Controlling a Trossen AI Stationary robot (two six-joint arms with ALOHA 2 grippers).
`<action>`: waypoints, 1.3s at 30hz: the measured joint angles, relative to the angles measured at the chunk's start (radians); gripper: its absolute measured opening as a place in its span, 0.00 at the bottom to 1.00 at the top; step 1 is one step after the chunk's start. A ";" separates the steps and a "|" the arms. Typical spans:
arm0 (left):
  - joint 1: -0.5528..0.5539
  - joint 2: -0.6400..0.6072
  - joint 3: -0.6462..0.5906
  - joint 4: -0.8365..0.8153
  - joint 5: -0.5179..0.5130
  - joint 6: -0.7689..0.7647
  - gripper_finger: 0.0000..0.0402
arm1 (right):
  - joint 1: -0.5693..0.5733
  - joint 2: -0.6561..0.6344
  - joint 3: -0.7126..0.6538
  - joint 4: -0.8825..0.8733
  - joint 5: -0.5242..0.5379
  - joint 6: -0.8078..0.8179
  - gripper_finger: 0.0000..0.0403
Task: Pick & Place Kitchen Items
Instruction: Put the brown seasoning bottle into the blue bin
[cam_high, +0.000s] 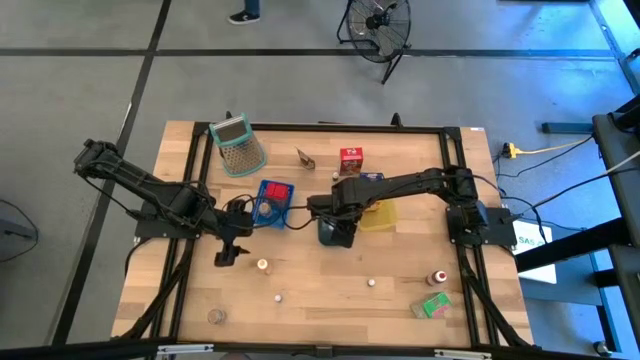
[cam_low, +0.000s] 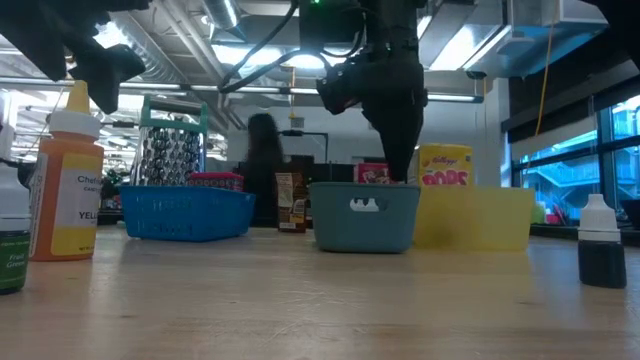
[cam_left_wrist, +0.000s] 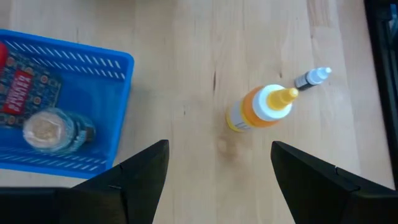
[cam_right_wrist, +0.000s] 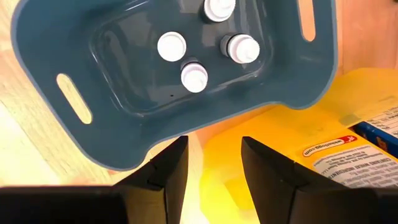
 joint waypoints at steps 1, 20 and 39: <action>-0.001 0.000 0.000 0.000 0.003 -0.002 0.69 | 0.000 0.000 0.000 0.000 0.000 -0.004 0.38; -0.135 0.000 0.000 0.001 -0.105 -0.017 0.69 | 0.011 0.000 0.031 -0.034 0.000 -0.018 0.38; -0.251 0.000 0.000 0.010 -0.093 -0.126 0.69 | 0.176 0.000 0.248 -0.063 0.030 -0.017 0.38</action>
